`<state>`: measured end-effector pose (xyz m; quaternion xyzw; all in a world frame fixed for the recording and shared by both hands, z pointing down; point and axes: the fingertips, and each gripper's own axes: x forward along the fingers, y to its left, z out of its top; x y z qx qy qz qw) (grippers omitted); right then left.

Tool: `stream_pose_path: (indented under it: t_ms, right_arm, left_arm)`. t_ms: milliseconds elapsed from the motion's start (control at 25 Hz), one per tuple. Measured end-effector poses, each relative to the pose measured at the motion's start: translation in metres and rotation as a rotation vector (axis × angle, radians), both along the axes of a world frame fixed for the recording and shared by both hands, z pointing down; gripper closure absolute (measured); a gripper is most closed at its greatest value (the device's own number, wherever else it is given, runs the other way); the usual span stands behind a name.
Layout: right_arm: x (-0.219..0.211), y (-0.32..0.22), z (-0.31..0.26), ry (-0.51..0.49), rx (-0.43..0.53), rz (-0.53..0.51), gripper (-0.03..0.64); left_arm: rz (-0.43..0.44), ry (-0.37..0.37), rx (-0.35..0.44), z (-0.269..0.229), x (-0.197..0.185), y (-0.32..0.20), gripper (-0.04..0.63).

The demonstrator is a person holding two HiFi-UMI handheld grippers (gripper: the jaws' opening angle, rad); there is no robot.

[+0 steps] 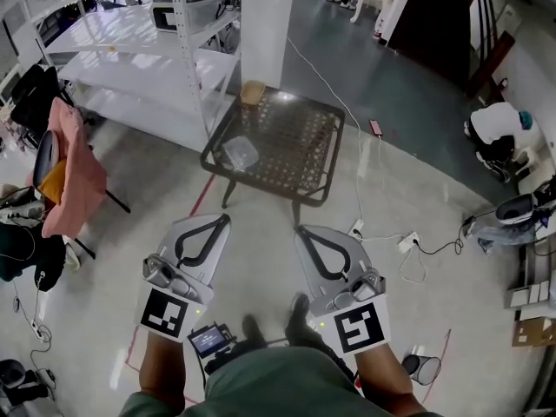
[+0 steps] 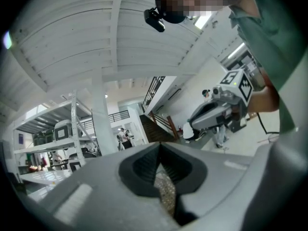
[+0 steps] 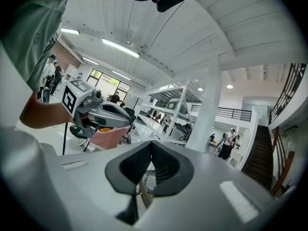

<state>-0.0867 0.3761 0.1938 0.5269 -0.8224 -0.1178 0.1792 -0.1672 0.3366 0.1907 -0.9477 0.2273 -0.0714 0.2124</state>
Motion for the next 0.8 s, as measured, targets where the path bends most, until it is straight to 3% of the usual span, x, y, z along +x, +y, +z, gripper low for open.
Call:
stream_pose_path:
  t_ms: [480, 800]
  right_arm:
    - [0.093, -0.048, -0.005, -0.051, 0.009, -0.096, 0.612]
    - [0.143, -0.074, -0.003, -0.078, 0.016, -0.201, 0.612]
  left_arm:
    - [-0.083, -0.045, -0.003, -0.003, 0.096, -0.033, 0.594]
    - [-0.192, -0.072, 0.003, -0.002, 0.142, -0.049, 0.594]
